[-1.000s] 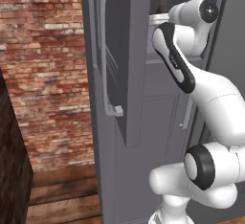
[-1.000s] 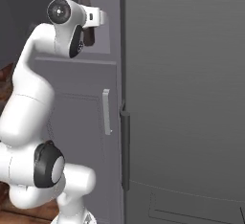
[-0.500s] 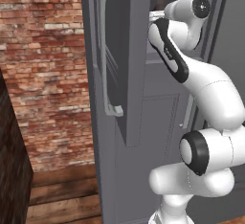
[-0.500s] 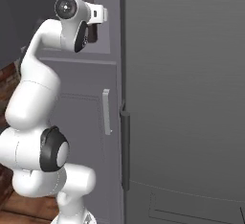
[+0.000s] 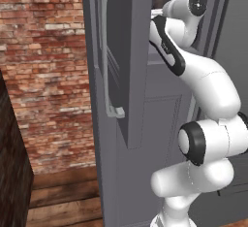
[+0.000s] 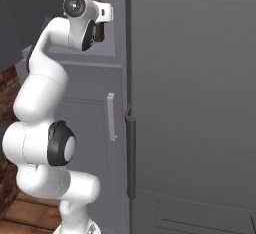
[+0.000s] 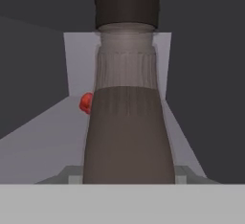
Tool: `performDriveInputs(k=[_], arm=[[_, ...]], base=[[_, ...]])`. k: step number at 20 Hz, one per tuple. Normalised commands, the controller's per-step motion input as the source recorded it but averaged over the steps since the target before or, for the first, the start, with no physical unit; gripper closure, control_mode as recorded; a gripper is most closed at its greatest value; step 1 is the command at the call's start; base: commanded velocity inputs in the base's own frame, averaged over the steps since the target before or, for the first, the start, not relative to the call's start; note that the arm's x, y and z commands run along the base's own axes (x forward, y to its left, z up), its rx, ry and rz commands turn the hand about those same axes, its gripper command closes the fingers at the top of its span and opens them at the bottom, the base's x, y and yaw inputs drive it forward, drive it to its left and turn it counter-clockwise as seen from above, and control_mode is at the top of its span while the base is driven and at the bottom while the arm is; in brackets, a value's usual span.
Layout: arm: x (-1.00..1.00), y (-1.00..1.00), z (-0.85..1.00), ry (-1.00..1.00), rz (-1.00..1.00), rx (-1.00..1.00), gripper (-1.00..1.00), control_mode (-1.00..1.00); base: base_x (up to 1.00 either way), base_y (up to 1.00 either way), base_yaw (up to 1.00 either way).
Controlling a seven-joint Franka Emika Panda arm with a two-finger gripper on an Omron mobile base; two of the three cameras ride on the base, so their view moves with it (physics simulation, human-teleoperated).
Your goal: Pick the ketchup and syrup bottle from the counter and place them in the cabinet.
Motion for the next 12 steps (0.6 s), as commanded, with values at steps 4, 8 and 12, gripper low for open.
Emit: performDriveInputs(k=[4, 8, 12], arm=[[0.26, 0.0, -0.17, -0.02, 0.0, 0.0, -1.0, -1.0], [0.0, 0.0, -0.01, -0.05, 0.0, 0.0, -1.0, -1.0], [-0.04, 0.0, 0.0, -0.07, 0.0, 0.0, -1.0, -1.0]], base=[[0.0, 0.0, 0.0], [0.0, 0.0, 0.0], [0.0, 0.0, 0.0]])
